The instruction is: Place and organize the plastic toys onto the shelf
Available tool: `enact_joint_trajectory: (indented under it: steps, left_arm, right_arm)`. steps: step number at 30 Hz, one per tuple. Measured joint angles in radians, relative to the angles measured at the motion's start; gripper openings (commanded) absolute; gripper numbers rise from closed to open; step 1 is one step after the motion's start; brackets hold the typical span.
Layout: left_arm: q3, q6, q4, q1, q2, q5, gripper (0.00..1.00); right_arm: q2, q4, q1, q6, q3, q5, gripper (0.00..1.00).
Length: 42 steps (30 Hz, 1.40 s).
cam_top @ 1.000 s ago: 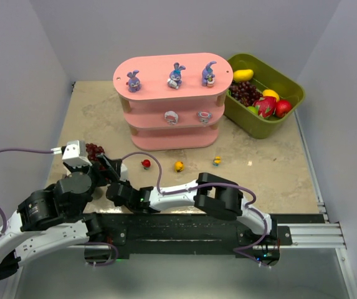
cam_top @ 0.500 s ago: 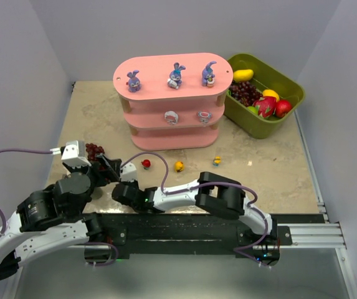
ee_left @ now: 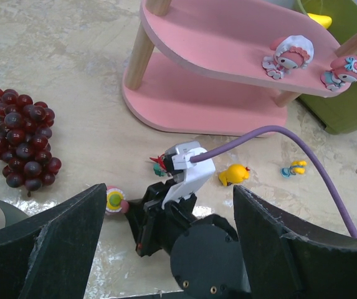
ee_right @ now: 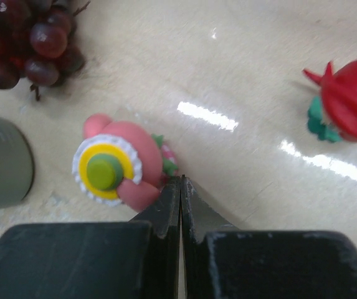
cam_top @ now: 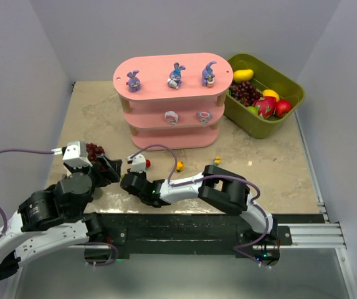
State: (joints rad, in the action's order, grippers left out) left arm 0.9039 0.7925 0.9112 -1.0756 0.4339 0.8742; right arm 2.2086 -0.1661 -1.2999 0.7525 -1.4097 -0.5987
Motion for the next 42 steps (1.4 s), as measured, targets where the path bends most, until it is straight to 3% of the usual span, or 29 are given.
enact_joint_trajectory:
  steps: [7, 14, 15, 17, 19, 29, 42]
  left_arm:
    - [-0.001, 0.0, 0.0, 0.0, 0.0, 0.0, 0.86]
    - [-0.001, 0.0, 0.0, 0.0, 0.0, 0.001, 0.87]
    - [-0.001, 0.0, 0.0, 0.0, 0.0, 0.001, 0.86]
    - [-0.001, 0.0, 0.0, 0.0, 0.0, 0.001, 0.87]
    - [-0.001, 0.0, 0.0, 0.0, 0.0, 0.001, 0.87]
    - [-0.001, 0.0, 0.0, 0.0, -0.002, 0.002, 0.86]
    - [-0.001, 0.0, 0.003, 0.0, -0.009, 0.001, 0.87]
  right_arm:
    - [-0.002, -0.066, 0.038, -0.091, 0.024, 0.023, 0.0]
    - [-0.056, -0.092, 0.041, -0.116, 0.107, 0.043, 0.18]
    - [-0.073, -0.08, 0.039, -0.116, 0.123, 0.043, 0.18]
    - [-0.105, -0.05, 0.031, -0.113, 0.143, 0.043, 0.06]
    - [-0.118, -0.034, 0.015, -0.109, 0.143, 0.048, 0.0]
    - [-0.113, -0.044, -0.06, -0.079, 0.159, 0.156, 0.0]
    - [-0.018, -0.08, -0.024, -0.079, 0.044, 0.171, 0.0]
